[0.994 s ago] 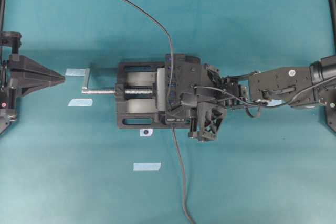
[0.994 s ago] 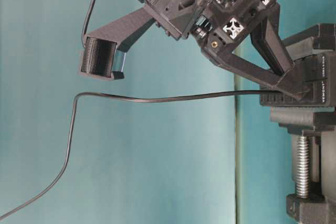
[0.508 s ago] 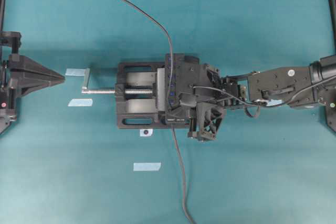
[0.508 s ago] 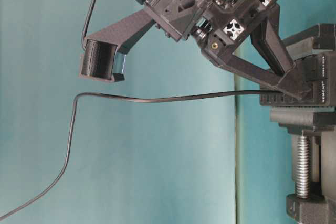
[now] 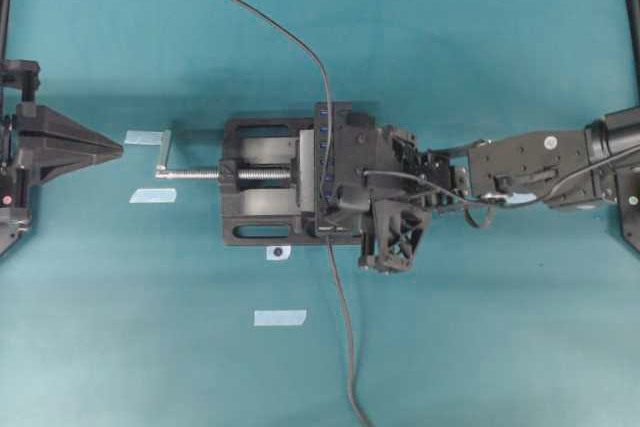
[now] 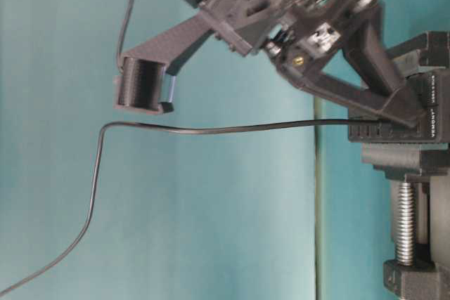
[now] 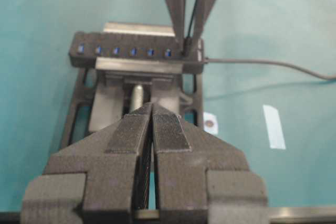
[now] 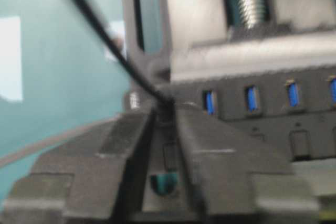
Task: Insert the USB into the front port of the fixed hub.
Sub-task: 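Align the plug with the front port and push it in, then open the right gripper and lift away from the hub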
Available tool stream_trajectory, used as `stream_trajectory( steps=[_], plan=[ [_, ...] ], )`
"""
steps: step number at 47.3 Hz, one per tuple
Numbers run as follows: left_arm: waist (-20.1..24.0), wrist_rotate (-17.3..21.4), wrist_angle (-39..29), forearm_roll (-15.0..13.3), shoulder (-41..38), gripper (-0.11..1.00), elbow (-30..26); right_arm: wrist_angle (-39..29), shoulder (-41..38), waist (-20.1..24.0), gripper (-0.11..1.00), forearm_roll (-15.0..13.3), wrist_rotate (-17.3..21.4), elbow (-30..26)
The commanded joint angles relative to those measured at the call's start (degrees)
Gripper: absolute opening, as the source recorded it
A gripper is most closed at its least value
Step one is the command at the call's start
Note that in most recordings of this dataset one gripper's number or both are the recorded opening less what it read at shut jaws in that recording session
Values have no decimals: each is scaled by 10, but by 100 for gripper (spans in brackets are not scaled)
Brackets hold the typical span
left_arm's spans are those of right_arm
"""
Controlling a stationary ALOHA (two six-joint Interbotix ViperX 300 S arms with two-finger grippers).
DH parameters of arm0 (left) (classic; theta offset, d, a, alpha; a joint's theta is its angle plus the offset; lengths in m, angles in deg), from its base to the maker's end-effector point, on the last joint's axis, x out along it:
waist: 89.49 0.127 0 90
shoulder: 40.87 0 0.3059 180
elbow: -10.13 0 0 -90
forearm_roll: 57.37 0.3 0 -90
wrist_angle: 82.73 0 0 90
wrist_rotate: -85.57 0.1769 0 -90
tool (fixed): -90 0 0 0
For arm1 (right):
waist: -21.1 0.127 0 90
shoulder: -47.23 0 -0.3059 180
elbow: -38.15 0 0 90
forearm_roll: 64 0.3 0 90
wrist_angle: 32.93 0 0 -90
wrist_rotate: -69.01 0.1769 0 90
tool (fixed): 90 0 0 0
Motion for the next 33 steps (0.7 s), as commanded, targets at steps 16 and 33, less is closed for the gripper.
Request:
stream_trajectory(
  steps=[16, 33],
  plan=[
    [1, -2, 4, 2, 4, 0, -7, -2, 25, 4, 66, 2, 5, -18],
    [1, -6, 4, 1, 4, 0, -5, -25, 37, 0, 66, 1, 5, -18]
  ],
)
